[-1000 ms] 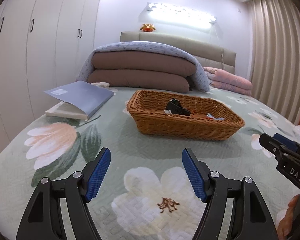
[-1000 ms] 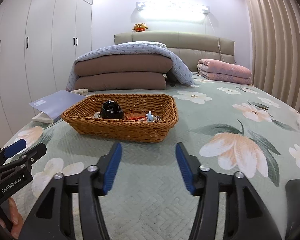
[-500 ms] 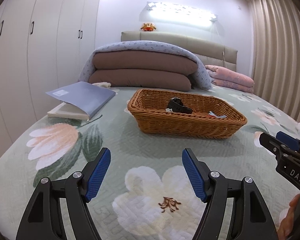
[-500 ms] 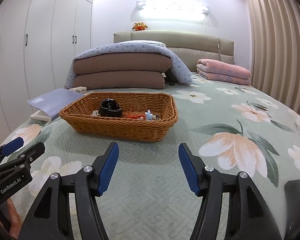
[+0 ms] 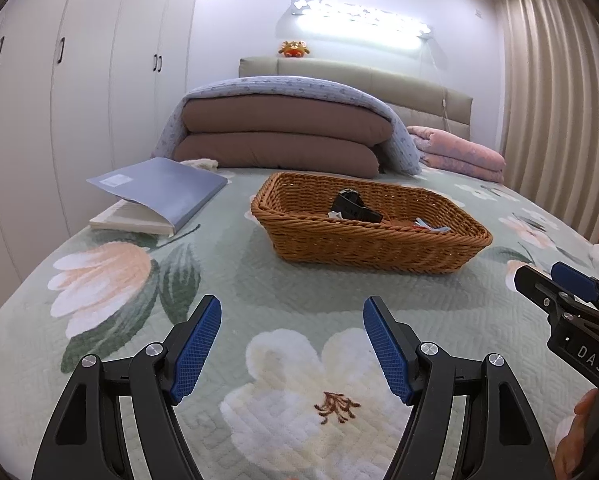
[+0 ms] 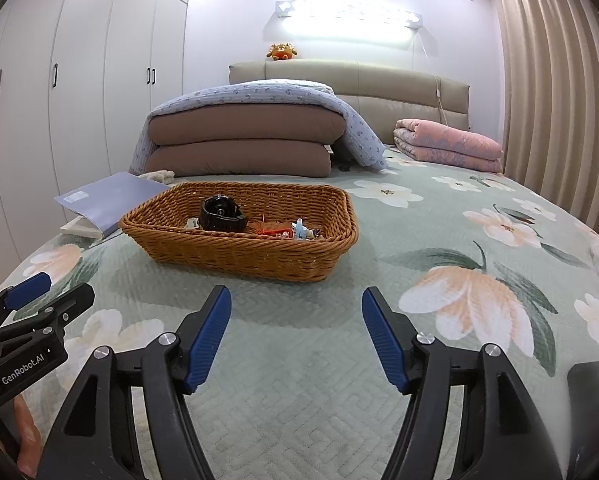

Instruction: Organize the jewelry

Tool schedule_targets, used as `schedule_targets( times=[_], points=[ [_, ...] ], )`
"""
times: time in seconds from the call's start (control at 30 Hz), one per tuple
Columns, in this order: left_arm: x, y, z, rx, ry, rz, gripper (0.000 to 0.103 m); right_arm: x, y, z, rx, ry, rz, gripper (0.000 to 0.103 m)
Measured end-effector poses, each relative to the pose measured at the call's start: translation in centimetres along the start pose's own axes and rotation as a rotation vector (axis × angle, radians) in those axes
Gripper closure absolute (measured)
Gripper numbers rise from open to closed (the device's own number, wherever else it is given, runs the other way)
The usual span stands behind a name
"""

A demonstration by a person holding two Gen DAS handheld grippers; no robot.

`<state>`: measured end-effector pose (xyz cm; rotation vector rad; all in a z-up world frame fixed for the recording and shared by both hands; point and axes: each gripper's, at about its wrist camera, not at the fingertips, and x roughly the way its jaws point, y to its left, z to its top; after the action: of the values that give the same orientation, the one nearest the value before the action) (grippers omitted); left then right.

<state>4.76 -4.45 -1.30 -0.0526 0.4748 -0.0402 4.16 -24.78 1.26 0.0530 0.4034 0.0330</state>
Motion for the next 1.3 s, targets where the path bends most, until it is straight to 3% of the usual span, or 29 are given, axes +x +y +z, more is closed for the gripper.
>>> schedule_targets(
  times=[1.3],
  points=[
    [0.07,-0.10,-0.05,0.002,0.008,-0.001,0.028,0.32,0.11,-0.14,-0.012,0.004,0.004,0.031]
  ],
)
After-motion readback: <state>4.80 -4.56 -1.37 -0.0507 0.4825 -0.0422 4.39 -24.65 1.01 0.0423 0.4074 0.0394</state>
